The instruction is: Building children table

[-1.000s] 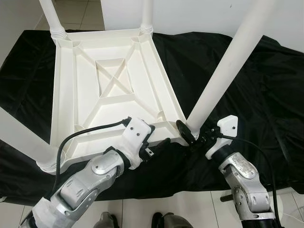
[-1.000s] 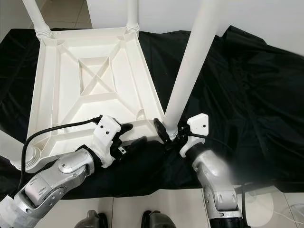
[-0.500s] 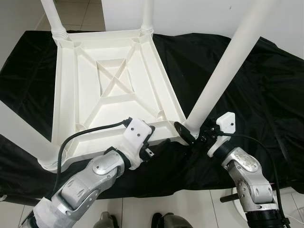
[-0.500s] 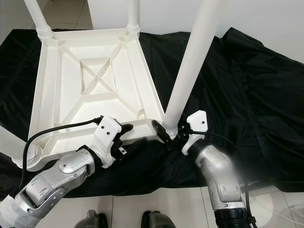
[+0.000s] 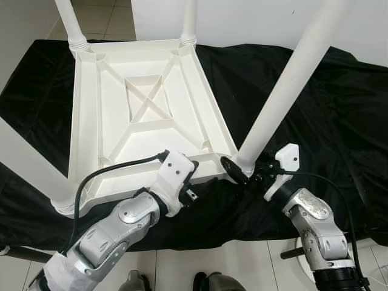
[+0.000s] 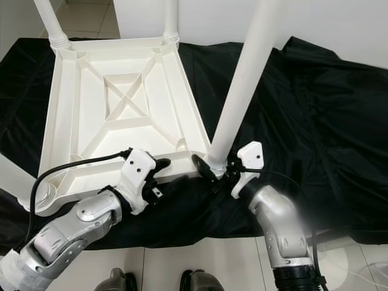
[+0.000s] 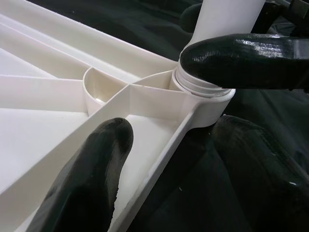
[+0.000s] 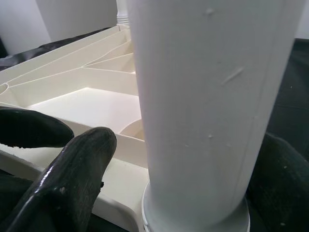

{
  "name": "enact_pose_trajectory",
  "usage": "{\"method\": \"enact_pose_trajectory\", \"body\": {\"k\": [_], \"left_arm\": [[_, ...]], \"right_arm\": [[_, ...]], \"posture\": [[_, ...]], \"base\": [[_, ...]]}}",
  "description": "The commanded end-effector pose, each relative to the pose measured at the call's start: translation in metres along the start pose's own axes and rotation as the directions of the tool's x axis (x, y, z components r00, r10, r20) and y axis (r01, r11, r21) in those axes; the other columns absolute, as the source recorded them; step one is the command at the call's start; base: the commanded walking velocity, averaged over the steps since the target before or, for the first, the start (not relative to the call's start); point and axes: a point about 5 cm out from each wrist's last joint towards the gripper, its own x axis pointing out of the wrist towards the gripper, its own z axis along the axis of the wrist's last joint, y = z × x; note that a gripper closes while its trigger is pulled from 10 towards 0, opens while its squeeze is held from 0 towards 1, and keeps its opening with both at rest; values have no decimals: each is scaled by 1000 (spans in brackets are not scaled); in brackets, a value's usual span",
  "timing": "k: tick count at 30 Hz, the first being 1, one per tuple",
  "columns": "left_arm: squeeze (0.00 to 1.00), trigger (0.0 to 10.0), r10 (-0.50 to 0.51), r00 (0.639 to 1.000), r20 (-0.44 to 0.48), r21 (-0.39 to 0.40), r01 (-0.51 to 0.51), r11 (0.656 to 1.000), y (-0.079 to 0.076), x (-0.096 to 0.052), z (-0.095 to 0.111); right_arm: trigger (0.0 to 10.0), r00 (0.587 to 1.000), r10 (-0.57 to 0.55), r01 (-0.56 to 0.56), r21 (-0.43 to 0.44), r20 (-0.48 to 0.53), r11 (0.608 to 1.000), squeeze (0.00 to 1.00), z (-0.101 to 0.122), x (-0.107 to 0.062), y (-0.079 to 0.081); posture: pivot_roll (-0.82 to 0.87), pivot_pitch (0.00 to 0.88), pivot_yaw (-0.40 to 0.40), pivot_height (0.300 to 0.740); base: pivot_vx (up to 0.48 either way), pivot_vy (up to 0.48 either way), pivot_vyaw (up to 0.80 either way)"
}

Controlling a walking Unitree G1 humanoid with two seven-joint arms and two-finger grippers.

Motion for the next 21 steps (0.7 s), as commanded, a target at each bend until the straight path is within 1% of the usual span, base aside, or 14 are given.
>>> {"method": "enact_pose_trajectory", "body": {"k": [1,21], "left_arm": [[0,10000,-192,981,-1,3,192,981,-13,-1,-2],[0,10000,-188,982,-1,-2,188,982,-14,-2,-3]], "right_arm": [[10000,1000,6,-6,13,-13,1000,0,-5,-4,0],[10000,1000,13,-12,12,-17,1000,0,-5,-5,0]], "posture": [[-84,173,-81,740],[-85,179,-86,740]], "base": [[0,0,0],[0,0,0]]}}
